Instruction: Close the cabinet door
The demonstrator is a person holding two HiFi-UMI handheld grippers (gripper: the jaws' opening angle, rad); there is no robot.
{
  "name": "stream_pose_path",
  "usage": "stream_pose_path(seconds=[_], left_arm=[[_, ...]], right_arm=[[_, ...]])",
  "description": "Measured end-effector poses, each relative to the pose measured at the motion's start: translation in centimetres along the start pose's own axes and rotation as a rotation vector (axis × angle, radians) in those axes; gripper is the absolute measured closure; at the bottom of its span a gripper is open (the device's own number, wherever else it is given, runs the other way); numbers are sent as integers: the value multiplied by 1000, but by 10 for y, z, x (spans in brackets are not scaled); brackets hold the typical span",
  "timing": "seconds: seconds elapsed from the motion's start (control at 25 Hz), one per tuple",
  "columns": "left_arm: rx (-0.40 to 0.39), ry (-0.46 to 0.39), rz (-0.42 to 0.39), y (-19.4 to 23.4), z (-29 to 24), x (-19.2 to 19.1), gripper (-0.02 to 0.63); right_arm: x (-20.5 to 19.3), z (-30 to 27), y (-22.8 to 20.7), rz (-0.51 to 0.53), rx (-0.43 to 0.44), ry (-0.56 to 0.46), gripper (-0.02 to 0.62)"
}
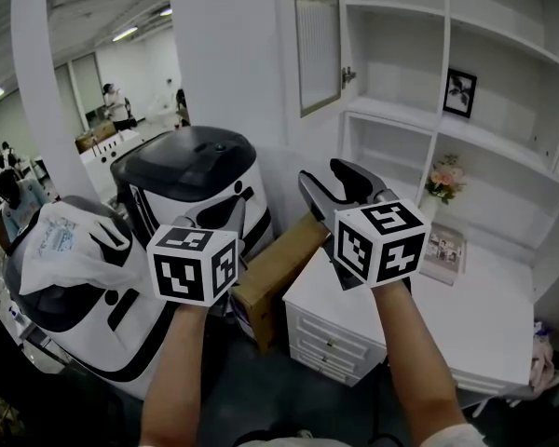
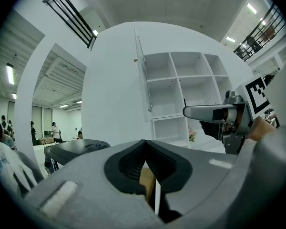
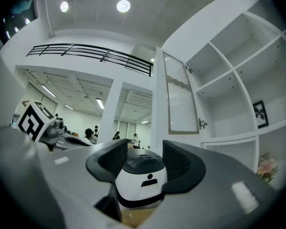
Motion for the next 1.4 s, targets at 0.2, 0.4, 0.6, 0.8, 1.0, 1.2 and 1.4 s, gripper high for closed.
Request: stream_pose_path(seconds=[0.2,0.4,0.6,0.8,1.0,1.2,1.4], left_arm=[[-26,-3,1,7,-23,-2,611],[-67,-20,-5,29,-52,1,611],[-133,-49,-14,59,-90,14,611],[-209,-63,-7,83,-123,21,611],[-302,-75,-6,95,-146,25,610],[-383,-80,-20,100,-163,27,609],[-484,-87,-16,92,-174,25,609]], right_arm=[[-4,-17,-11,-3,-18,-3,376],[-4,-50,-14,10,-40,-12,370],[1,-88,-19,31,-94,-24,367],[3,-123,-28,46,-166,-18,367],[5,-143,-34,57,-256,-11,367],[9,-159,-36,65,-333,-6,367],[9,-167,-43,71,-407,1,367]])
Point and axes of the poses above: the fingertips, and each gripper's own axes: z backward along the fingers, y to its left, x out of its top, the point moved 1 cm from there along z, backward along the fingers, and after that the axes turned 6 degrees about -x, right-handed, at the moved point
